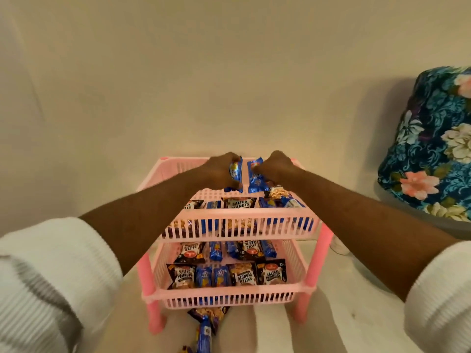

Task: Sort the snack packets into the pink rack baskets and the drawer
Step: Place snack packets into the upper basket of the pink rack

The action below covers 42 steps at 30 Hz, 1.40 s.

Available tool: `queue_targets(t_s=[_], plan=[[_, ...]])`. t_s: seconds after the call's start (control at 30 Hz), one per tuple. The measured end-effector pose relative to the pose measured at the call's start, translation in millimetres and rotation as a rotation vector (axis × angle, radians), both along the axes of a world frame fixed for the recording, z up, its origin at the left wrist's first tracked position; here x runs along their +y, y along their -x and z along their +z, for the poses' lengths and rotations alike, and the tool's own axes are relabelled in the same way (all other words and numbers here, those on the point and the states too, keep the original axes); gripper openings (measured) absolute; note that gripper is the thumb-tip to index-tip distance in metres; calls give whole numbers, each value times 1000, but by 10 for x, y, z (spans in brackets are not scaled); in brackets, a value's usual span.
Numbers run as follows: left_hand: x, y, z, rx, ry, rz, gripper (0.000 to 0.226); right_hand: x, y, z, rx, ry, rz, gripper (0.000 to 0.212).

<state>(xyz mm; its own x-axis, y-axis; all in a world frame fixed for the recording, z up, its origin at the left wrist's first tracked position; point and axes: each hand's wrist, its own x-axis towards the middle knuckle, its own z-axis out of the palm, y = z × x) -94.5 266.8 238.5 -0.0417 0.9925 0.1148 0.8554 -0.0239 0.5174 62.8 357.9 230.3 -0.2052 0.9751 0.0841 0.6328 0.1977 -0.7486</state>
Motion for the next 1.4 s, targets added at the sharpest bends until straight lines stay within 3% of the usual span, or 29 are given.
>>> queue_targets(t_s=[0.1, 0.3, 0.53, 0.7, 0.87, 1.13, 1.4], plan=[[234, 94, -87, 108, 134, 5, 85, 147, 158, -100, -203, -37, 35, 24], [505, 212, -233, 134, 266, -20, 78, 273, 366, -202, -467, -129, 142, 32], [612, 235, -299, 320, 339, -76, 65, 354, 318, -260, -626, -235, 242, 28], [621, 255, -292, 357, 342, -71, 59, 358, 251, -273, -651, -347, 266, 31], [641, 163, -315, 355, 294, -34, 57, 342, 225, -258, -653, -397, 269, 20], [575, 102, -276, 360, 283, 1, 73, 291, 131, -214, -586, -409, 280, 22], [212, 110, -133, 268, 85, 76, 56, -56, -202, 107, -307, -483, 202, 24]])
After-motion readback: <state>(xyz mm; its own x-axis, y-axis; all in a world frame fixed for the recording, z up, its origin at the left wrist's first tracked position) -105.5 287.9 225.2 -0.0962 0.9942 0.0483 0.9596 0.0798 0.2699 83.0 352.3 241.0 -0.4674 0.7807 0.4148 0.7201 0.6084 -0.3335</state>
